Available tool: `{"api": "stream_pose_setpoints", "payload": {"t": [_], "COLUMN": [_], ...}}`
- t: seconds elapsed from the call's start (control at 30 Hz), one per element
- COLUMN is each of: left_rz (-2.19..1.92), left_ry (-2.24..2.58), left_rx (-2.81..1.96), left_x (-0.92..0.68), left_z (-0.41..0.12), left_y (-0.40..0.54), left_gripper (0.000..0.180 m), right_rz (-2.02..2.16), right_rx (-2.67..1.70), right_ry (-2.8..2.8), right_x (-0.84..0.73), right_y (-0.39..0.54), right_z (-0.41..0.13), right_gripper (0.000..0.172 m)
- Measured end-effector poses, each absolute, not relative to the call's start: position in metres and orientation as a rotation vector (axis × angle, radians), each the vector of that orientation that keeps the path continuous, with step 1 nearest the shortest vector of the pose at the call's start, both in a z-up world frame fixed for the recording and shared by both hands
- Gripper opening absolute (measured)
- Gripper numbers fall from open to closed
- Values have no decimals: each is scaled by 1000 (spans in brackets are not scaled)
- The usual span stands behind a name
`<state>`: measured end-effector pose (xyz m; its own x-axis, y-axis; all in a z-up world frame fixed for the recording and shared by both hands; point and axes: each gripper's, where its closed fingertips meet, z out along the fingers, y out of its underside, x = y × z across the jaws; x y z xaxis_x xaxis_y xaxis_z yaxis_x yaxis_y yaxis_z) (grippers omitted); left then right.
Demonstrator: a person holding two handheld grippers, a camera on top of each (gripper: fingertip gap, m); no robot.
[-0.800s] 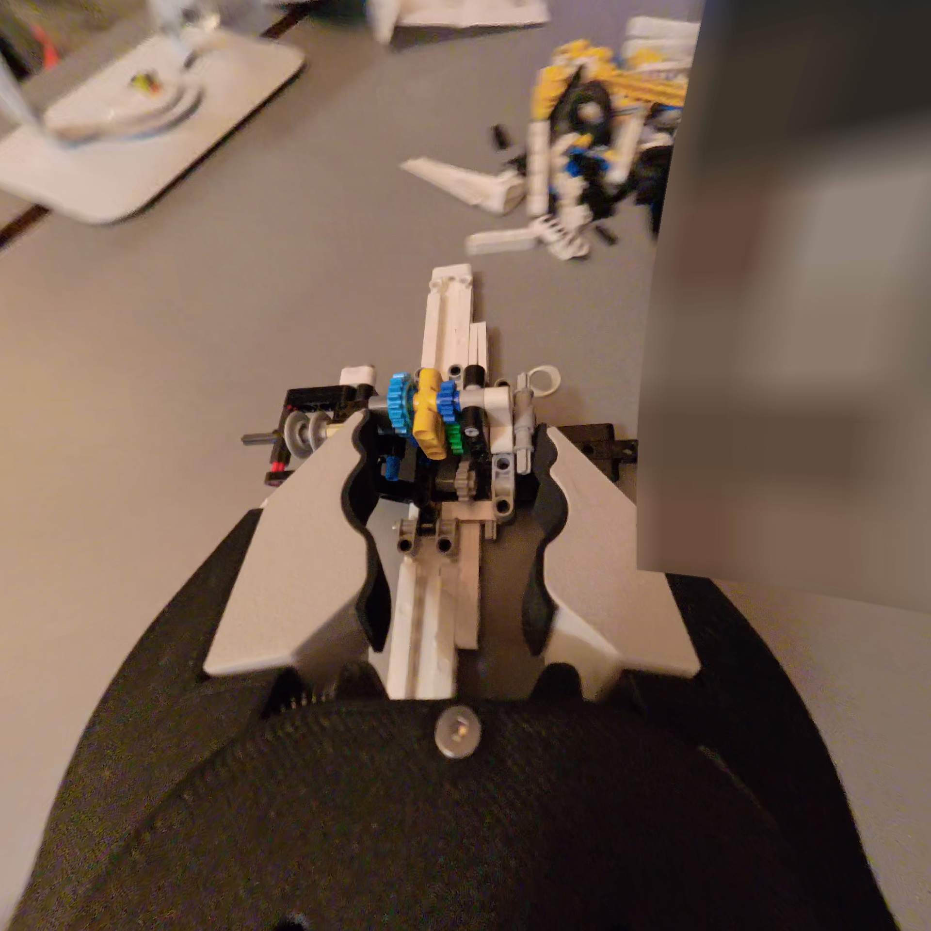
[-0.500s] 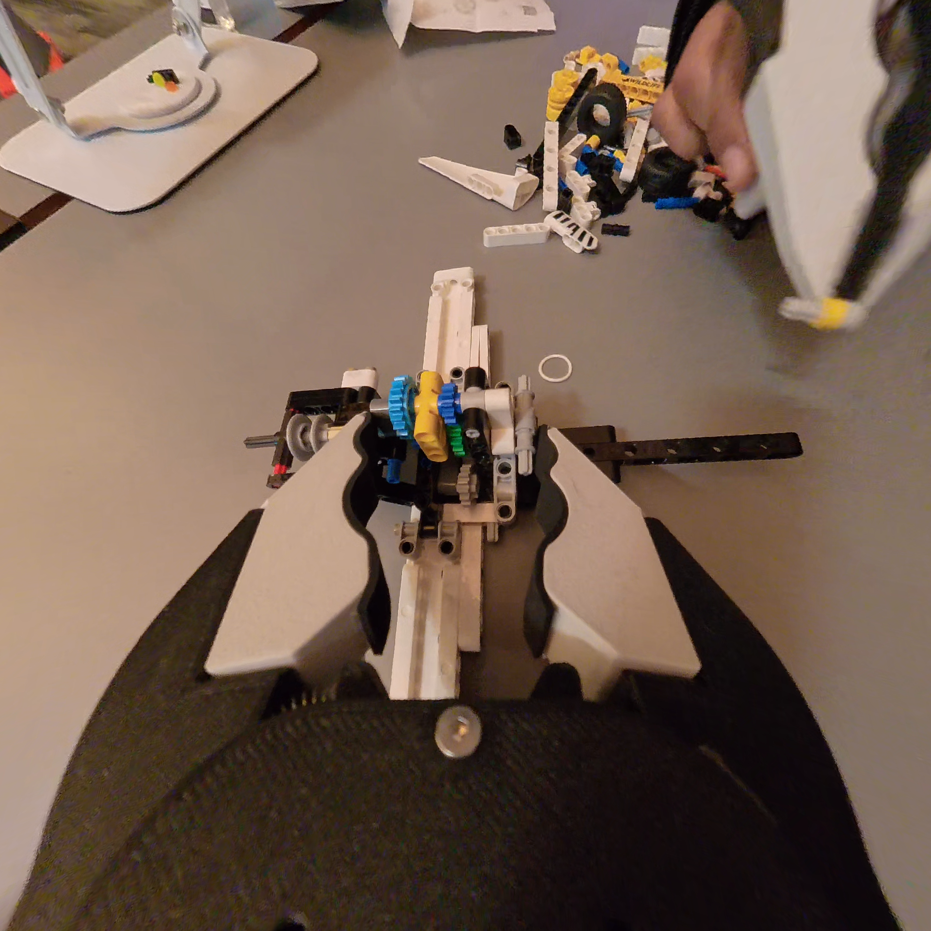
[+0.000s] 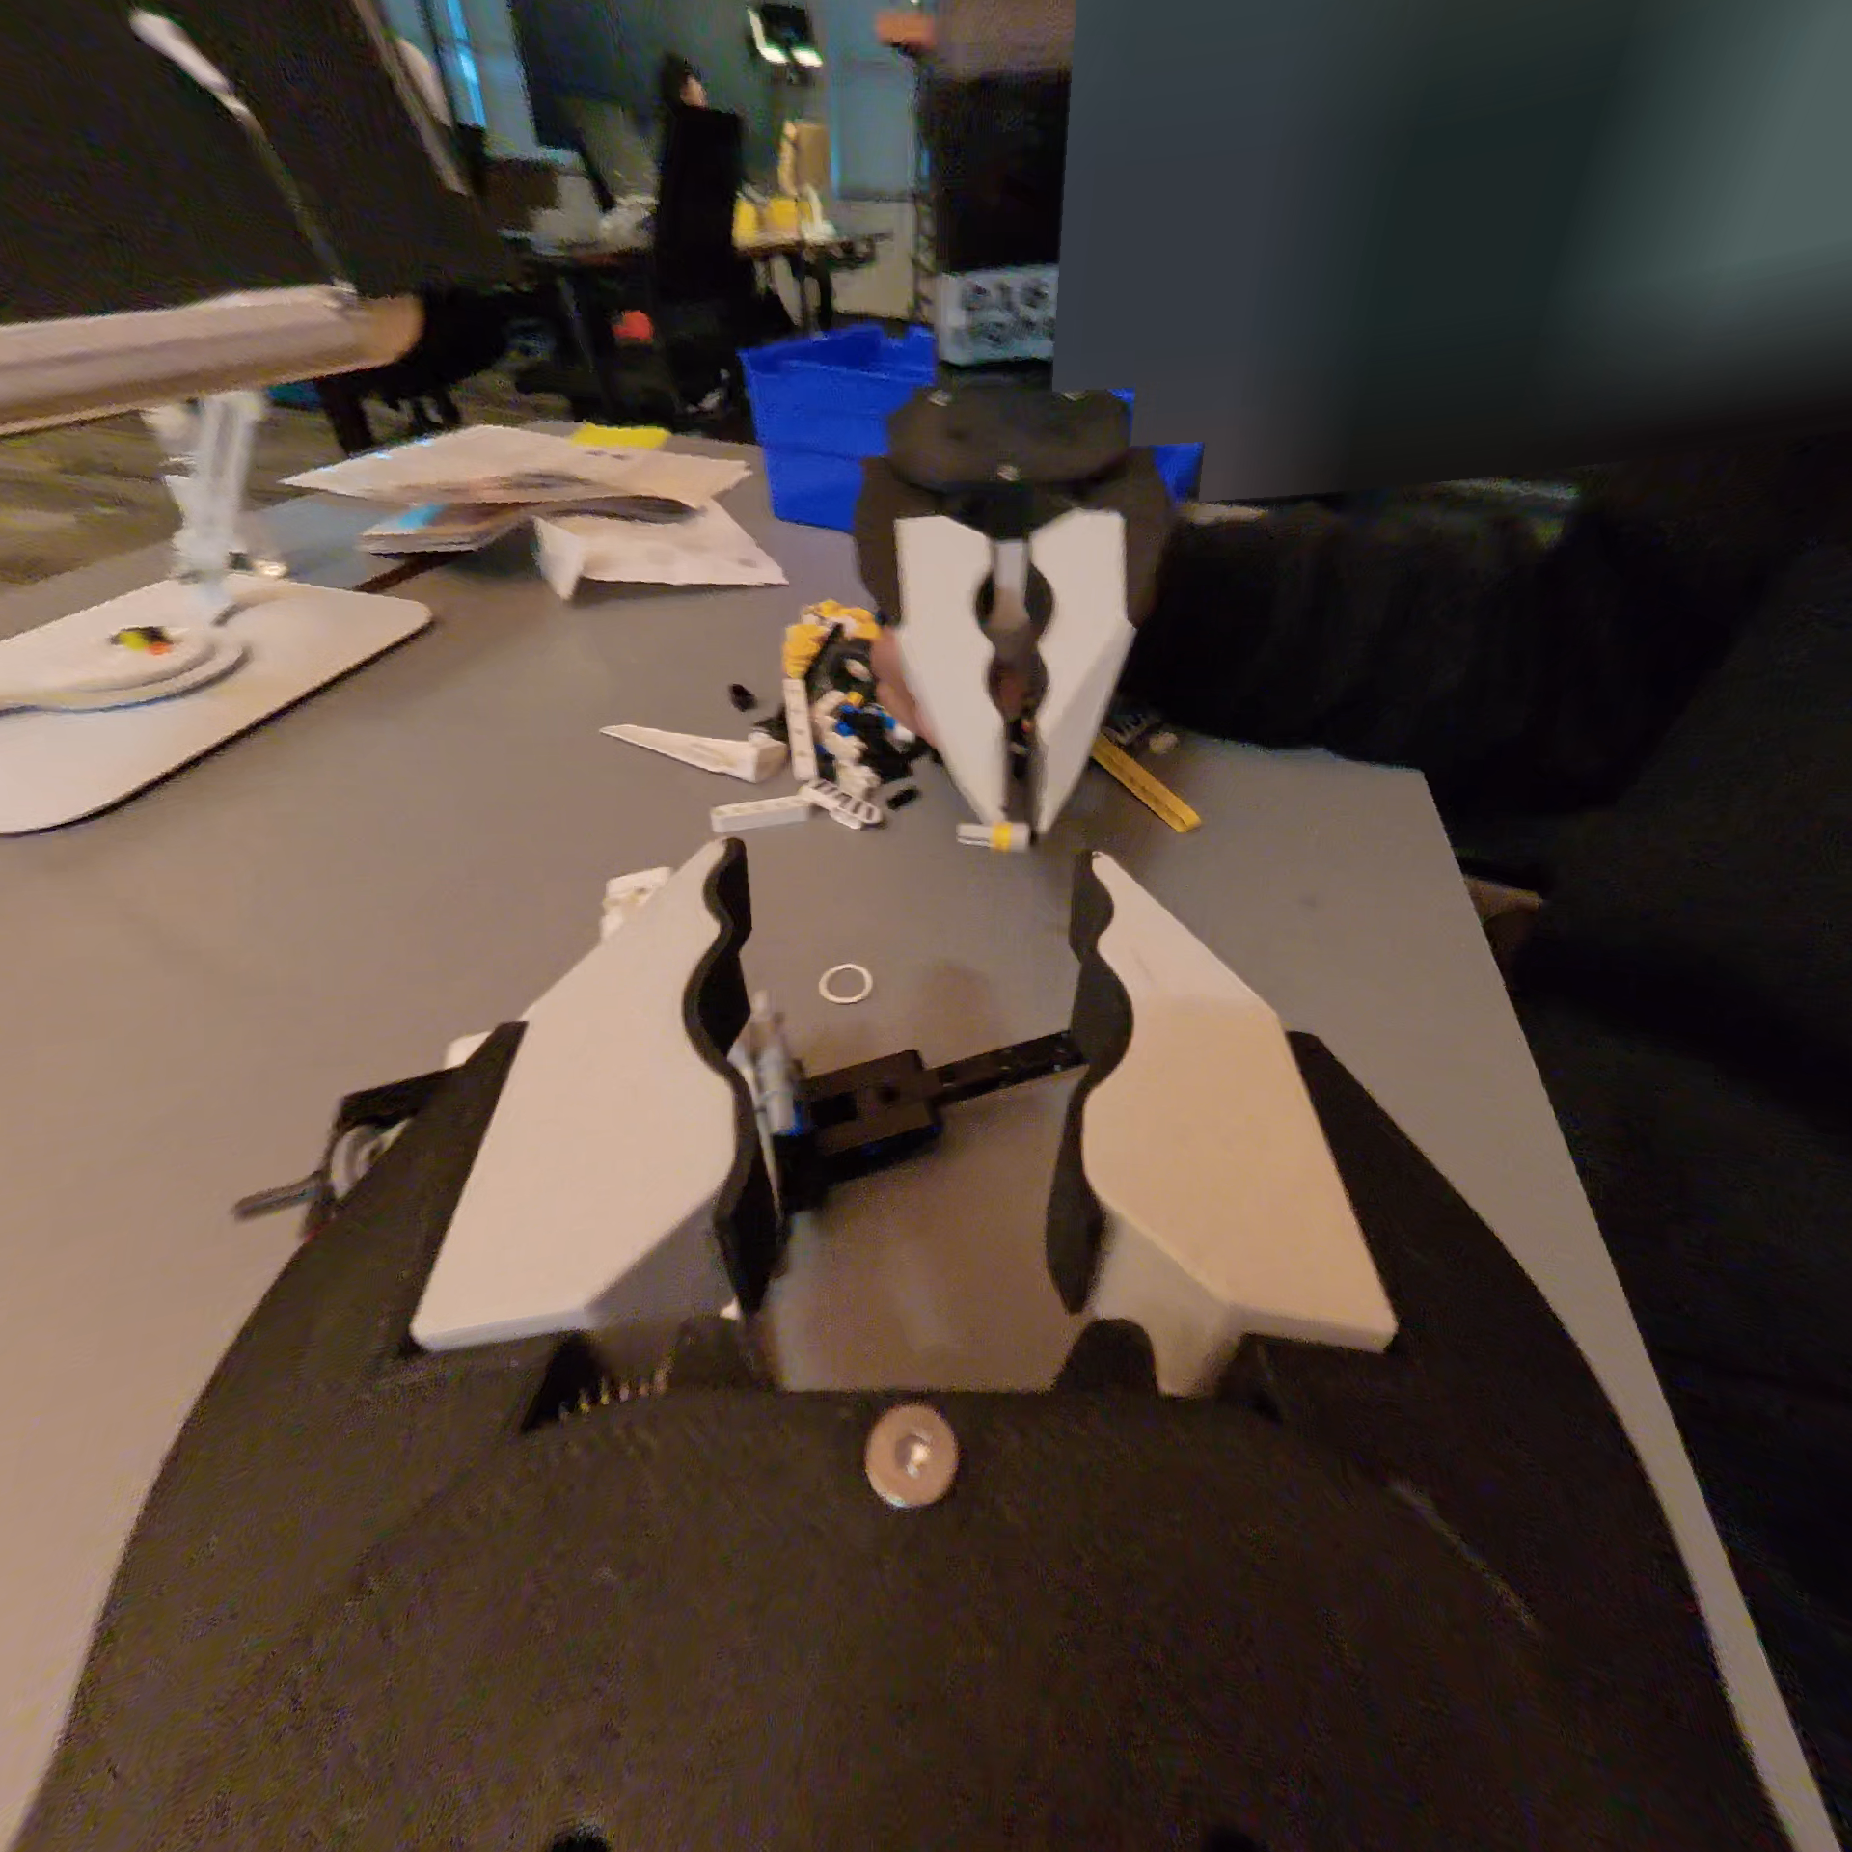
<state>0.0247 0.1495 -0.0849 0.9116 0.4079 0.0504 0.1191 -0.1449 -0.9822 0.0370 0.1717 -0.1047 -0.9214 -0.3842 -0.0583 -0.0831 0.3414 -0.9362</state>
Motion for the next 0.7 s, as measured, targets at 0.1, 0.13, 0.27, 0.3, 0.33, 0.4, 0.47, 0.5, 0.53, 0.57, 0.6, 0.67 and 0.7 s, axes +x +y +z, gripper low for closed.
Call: {"api": "stream_pose_setpoints", "payload": {"t": [0.1, 0.13, 0.27, 0.3, 0.33, 0.4, 0.47, 0.5, 0.53, 0.57, 0.6, 0.67, 0.7], "left_rz": [371, 427, 577, 570, 574, 603, 602, 585, 566, 554, 553, 556, 576], "left_ry": [-299, -255, -143, -140, -147, -157, -147, -151, -145, -147, -156, -189, -218], "left_rx": [-1815, -1834, -1864, -1848, -1826, -1784, -1778, -1791, -1798, -1793, -1785, -1792, -1808], "left_x": [34, 36, 42, 44, 44, 42, 43, 43, 44, 45, 44, 40, 35], "left_z": [-96, -98, -101, -98, -94, -85, -84, -86, -87, -86, -84, -86, -88], "left_y": [169, 173, 182, 184, 184, 181, 179, 178, 178, 178, 178, 175, 173], "left_gripper": [57, 46, 19, 20, 20, 17, 3, 2, 2, 2, 2, 2, 1], "right_rz": [-1622, -1605, -1472, -1458, -1453, -1438, -1440, -1443, -1451, -1461, -1465, -1470, -1485], "right_rx": [-339, -310, -163, -137, -121, -95, -77, -72, -69, -55, -44, -34, -27], "right_ry": [2168, 2102, 1893, 1869, 1850, 1828, 1802, 1787, 1780, 1782, 1792, 1824, 1853], "right_x": [44, 48, 57, 56, 56, 55, 54, 53, 52, 49, 47, 43, 41], "right_y": [169, 169, 168, 167, 167, 166, 166, 167, 167, 167, 166, 165, 164], "right_z": [-91, -87, -78, -78, -77, -77, -75, -72, -71, -71, -72, -76, -78], "right_gripper": [2, 2, 2, 2, 2, 2, 2, 3, 0, 0, 0, 0, 0]}}
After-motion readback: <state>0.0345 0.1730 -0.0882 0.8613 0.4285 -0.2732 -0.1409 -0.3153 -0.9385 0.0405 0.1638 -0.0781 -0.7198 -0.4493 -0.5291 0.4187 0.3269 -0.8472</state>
